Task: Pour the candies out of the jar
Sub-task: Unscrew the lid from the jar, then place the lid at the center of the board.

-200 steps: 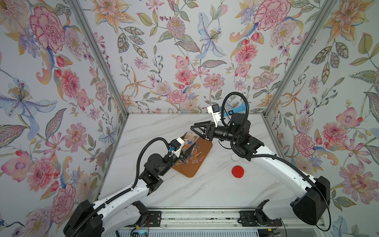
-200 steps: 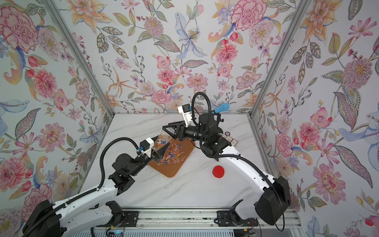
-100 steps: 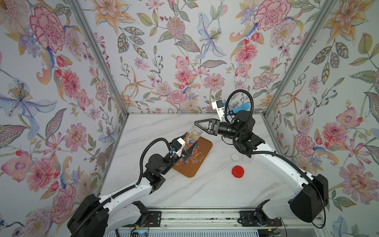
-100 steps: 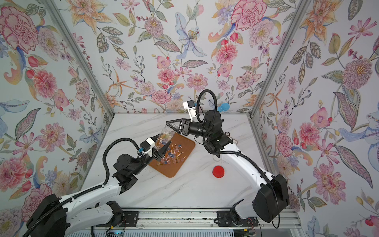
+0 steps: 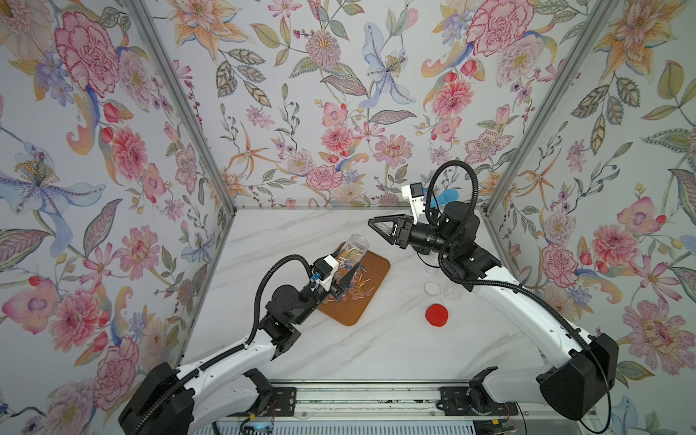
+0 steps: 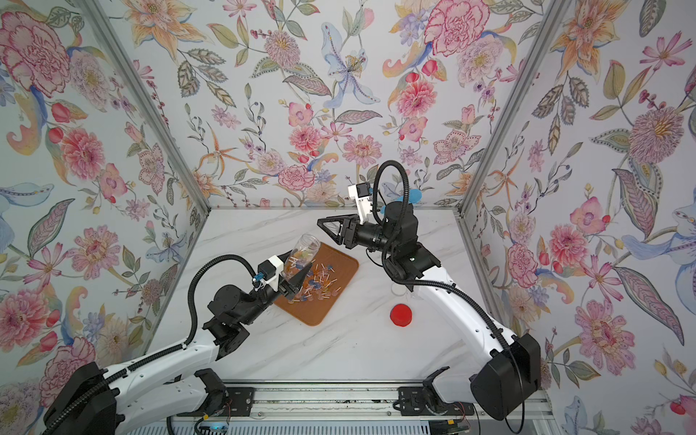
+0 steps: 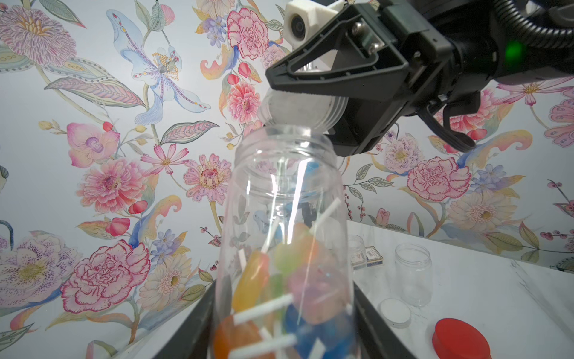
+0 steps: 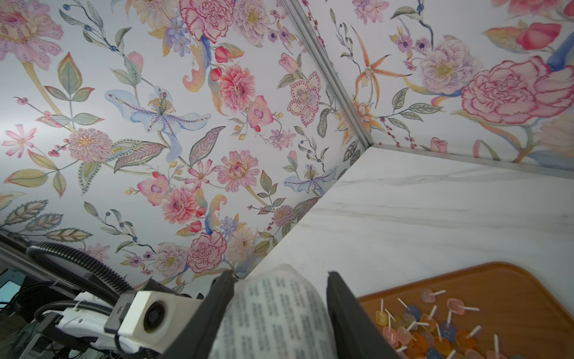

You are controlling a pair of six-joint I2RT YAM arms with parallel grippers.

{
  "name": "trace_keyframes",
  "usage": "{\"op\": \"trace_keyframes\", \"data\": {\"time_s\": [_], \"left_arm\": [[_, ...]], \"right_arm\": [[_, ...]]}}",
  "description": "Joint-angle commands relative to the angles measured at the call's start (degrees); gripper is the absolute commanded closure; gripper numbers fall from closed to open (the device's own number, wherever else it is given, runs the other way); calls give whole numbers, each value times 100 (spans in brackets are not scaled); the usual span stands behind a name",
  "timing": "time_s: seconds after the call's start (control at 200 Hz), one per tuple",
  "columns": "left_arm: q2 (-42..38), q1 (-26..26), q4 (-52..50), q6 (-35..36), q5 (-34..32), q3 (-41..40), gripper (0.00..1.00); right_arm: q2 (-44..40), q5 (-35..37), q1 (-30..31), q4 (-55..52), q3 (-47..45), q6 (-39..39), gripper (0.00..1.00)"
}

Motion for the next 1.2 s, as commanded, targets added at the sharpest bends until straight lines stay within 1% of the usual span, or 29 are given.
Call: {"op": "trace_keyframes", "data": {"time_s": [0.0,0.1,0.225,0.375,0.475,0.636,0.826,0.851,0.861,0.926,1.071,1.196], "left_arm": [[-265,-9,-22,-98,-263,-134,100],[-393,-11,-101,-136,-486,-334,100],[-493,-6,-198,-302,-802,-616,100],[-614,-9,-341,-490,-1052,-896,100],[-663,-10,-380,-579,-1281,-1077,100],[-599,-4,-598,-671,-1365,-1104,100],[-525,-1,-507,-856,-1446,-1194,100],[-515,0,-493,-870,-1452,-1211,100],[-501,-2,-491,-872,-1447,-1212,100],[-462,-5,-546,-872,-1417,-1171,100],[-281,-3,-692,-788,-1338,-1030,100],[-176,-3,-708,-765,-1314,-930,100]], "right_arm": [[-249,912,-21,-763,-325,-842,59],[-404,1505,-23,-931,-925,-1148,58],[-480,2163,-26,-948,-1741,-1328,57],[-388,2946,-15,-617,-2791,-1419,58],[-174,3397,-5,-242,-3316,-1372,57],[282,4111,113,69,-3698,-1135,57],[771,5323,498,273,-3861,-1087,57],[817,5440,493,330,-3902,-1082,56],[833,5482,648,341,-3905,-1082,55],[891,5561,714,358,-3939,-1073,51],[1016,5445,693,532,-4019,-970,43],[930,5379,684,536,-4010,-805,23]]}}
